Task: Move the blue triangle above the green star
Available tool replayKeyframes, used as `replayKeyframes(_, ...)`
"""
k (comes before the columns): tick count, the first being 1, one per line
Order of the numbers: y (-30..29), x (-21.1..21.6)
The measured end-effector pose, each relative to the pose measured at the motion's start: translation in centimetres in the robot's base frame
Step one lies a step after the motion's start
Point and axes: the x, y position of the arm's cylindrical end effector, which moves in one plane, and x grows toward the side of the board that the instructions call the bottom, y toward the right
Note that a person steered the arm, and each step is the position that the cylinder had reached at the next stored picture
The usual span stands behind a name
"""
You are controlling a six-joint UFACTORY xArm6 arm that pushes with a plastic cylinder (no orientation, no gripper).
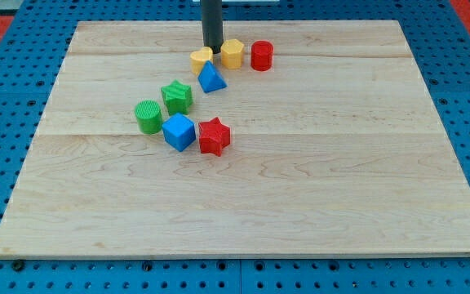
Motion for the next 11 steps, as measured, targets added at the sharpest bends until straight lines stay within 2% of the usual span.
replayKeyframes(1,2.3,3.0)
replayKeyframes(3,2.1,6.4)
replayKeyframes(6,0.6,6.3)
replayKeyframes(8,0.4,8.2)
replayKeyframes(11,-2.4,7.9)
